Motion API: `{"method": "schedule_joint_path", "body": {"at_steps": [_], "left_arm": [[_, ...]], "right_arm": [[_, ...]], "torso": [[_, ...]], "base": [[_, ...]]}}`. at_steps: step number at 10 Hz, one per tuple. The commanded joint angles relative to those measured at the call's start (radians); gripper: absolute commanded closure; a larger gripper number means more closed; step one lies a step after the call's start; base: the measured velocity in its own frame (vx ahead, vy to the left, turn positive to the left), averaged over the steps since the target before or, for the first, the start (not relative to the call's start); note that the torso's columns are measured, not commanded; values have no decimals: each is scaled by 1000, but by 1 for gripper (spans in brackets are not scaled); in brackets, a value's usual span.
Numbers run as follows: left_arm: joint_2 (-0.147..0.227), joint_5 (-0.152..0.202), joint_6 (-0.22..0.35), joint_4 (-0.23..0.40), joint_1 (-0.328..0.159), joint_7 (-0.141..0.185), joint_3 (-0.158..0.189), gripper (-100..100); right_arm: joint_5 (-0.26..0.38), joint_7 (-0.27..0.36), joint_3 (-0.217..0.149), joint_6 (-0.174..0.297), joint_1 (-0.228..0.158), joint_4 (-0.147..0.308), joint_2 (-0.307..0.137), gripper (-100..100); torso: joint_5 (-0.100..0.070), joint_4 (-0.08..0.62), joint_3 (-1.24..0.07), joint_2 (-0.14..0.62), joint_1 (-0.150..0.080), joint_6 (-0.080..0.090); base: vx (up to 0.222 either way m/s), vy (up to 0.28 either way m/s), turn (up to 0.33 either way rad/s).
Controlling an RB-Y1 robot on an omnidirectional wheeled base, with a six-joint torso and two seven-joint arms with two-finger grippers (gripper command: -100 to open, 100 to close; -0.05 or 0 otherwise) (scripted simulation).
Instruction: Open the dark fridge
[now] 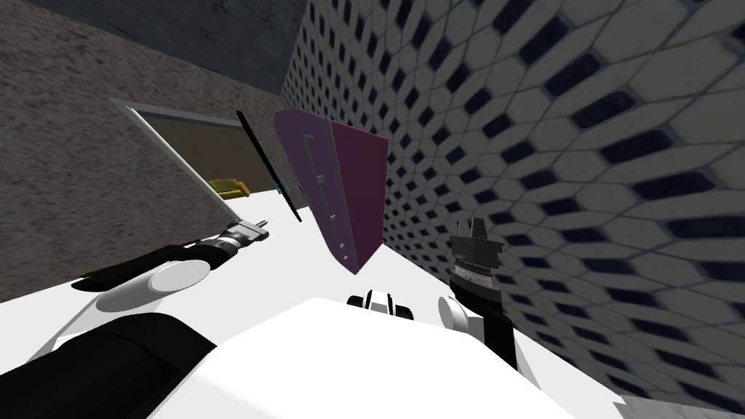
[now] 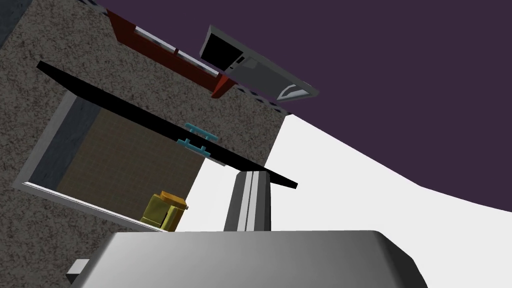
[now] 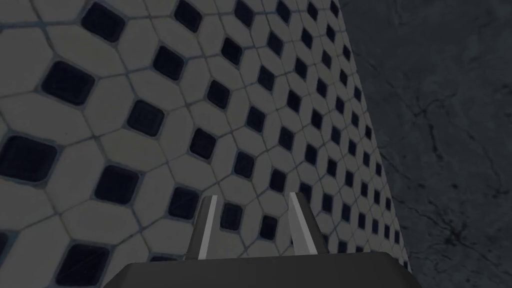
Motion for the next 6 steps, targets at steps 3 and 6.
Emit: {"method": "schedule_joint_path", "body": {"at_steps": [3,6], "left_arm": [[50,21,-10,130,-32,-14,31,100],[88,33,-18,209,-59,-23,56,100]], "right_arm": [[0,0,0,0,0,0,0,0],[0,0,0,0,0,0,0,0]], "torso": [[-1,-1,-3,-5,-4,1],[-1,0,-1,-1,-2,0]], "base": [[-202,40,-251],[-200,28,-255]]}}
